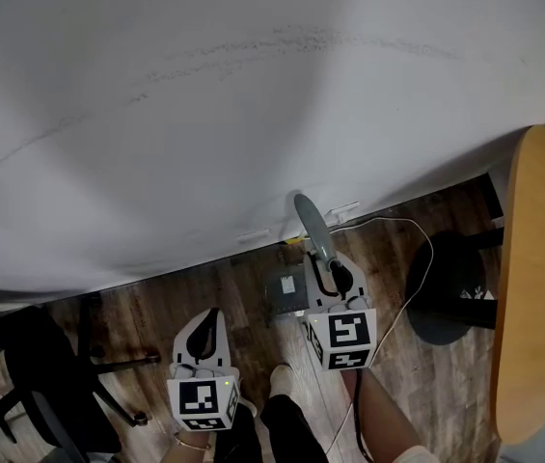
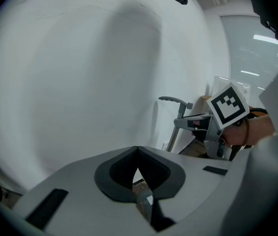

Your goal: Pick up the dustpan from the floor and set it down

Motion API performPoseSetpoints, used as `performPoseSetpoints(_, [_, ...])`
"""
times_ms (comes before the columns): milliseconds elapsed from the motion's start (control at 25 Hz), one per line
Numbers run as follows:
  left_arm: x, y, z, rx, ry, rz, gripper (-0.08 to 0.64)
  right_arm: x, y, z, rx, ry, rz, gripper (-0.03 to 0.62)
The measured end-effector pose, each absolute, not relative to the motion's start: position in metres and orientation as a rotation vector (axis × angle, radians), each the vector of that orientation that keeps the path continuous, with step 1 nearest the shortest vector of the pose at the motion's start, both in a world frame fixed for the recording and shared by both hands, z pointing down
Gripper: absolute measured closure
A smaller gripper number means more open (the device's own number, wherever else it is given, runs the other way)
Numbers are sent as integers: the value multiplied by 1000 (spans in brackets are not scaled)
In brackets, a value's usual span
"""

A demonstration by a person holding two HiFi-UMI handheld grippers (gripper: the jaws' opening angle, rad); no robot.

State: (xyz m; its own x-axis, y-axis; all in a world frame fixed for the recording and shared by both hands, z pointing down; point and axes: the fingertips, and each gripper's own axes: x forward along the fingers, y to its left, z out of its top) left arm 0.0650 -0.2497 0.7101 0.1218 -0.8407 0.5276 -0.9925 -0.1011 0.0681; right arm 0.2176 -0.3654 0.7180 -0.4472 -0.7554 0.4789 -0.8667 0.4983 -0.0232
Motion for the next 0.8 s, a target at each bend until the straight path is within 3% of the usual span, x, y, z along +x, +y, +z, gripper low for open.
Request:
performPoseSetpoints(360, [57,-243,703,1993,-1783,509,543,219,-359,718,1351,-2323,399,494])
performPoseSetpoints(800, [48,-241,661,2046,-1795,485,543,229,-338,703,1385,-2269,483,437])
